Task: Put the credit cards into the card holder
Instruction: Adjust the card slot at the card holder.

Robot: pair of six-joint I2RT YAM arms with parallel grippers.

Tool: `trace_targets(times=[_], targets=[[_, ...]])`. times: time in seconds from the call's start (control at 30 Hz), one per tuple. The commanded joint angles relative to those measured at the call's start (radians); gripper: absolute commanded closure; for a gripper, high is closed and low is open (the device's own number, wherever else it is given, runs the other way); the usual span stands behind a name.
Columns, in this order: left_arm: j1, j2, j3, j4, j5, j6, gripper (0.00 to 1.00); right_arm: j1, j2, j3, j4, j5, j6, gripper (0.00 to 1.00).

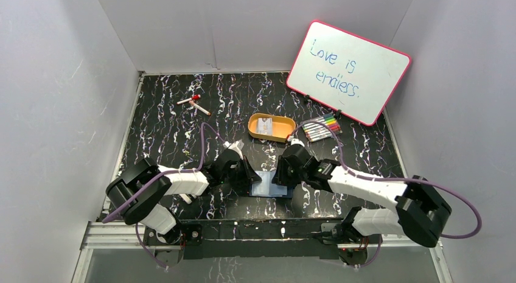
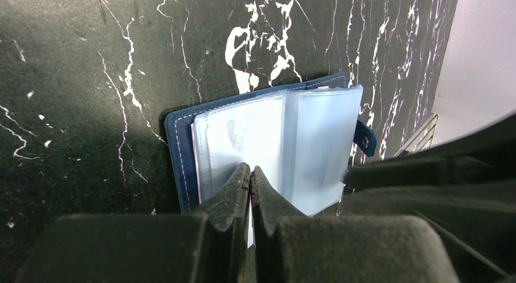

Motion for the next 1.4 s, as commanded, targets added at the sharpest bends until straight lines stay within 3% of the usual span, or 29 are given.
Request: trace_targets(times=[0.0,0.57,0.87,1.1,1.27,1.37], targets=[[0.0,-0.018,-0.024,-0.096,-0.059,0.019,1.0,-0.01,0.047,-0.052,0.117,0.021,0.03,0.66],[-0.001,-0.034,-0.063,-0.102,-0.076,0.012,1.0,-0.058,0.139,-0.161,0.143,0.032,0.039,0.65],[-0.002,-0.185,-0.027,-0.213,-0.113,0.054,1.0,-0.057,-0.051,-0.036,-0.082,0.111,-0.028,0.59],[-0.001,-0.196,-0.026,-0.223,-0.113,0.047,1.0,-0.029,-0.035,0.081,-0.006,-0.009,-0.091,0.57],[-0.001,-0.274,-0.005,-0.277,-0.156,0.05,0.98,-0.024,-0.031,0.168,-0.021,0.053,-0.132,0.54],[-0.001,-0.352,0.024,-0.336,-0.178,0.068,0.89,-0.036,-0.024,0.249,-0.048,0.11,-0.187,0.47]])
